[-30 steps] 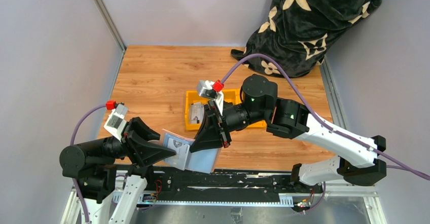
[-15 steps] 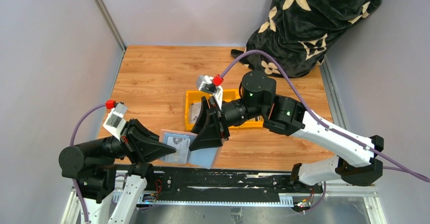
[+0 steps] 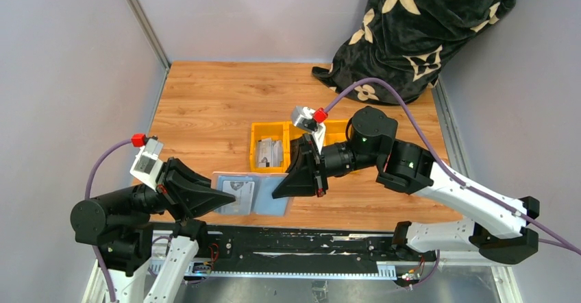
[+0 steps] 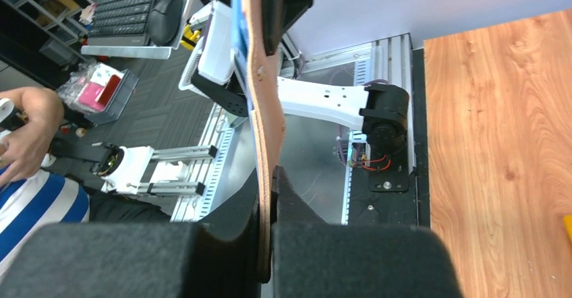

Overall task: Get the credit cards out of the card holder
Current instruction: Remove the credit card from the card holder.

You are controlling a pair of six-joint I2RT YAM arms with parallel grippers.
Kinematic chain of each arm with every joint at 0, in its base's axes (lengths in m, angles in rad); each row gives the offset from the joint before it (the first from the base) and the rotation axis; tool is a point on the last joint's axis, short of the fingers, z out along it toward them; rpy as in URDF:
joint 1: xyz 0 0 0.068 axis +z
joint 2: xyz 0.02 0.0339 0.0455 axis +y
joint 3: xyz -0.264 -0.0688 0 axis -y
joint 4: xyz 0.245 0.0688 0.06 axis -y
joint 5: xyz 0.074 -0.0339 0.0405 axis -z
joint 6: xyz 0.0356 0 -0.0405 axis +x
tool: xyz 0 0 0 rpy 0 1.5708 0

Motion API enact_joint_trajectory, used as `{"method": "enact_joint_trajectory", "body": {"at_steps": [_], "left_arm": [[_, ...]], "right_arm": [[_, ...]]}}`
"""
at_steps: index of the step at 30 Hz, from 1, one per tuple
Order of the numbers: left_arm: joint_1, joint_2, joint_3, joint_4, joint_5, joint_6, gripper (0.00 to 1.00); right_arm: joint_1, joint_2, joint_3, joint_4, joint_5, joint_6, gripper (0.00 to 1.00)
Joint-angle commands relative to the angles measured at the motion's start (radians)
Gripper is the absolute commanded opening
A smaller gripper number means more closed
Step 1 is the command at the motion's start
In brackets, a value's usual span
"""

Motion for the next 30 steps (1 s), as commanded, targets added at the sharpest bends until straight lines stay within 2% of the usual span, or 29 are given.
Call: {"method": "enact_joint_trajectory", "body": {"at_steps": [1,12,14,15,17,21,25,28,30], "left_arm": [[-0.002,0.006,0.014,0.020,-0.010,0.013,0.00],[-0.002,-0.004,-0.005,0.054,0.006,-0.020,0.00],[-0.003,-0.007,-0.011,0.054,0.006,-0.017,0.00],[-0.003,-0.008,-0.013,0.054,0.007,-0.013,0.00],[-0.003,-0.008,-0.010,0.044,0.011,0.003,0.00],[-0.003,-0.005,0.024,-0.057,-0.008,0.098,0.00],[-0.003,0.005,0.065,-0.217,-0.096,0.249,0.00],[-0.003,0.006,0.071,-0.259,-0.164,0.295,0.00],[-0.003,0.004,0.065,-0.264,-0.204,0.304,0.00]], "right_arm": [[-0.009,0.020,0.035,-0.004,0.122,0.032,0.00],[0.050,0.065,0.061,0.067,0.257,0.018,0.00],[0.054,0.057,0.051,0.095,0.267,0.023,0.08],[0.053,0.052,0.049,0.105,0.266,0.022,0.20],[0.053,0.032,0.041,0.110,0.279,0.007,0.33],[0.053,-0.083,-0.001,0.095,0.426,-0.035,0.53],[0.053,-0.239,-0.091,0.151,0.601,0.002,0.55],[0.053,-0.329,-0.188,0.257,0.599,0.042,0.55],[0.052,-0.339,-0.205,0.279,0.546,0.072,0.54]]}}
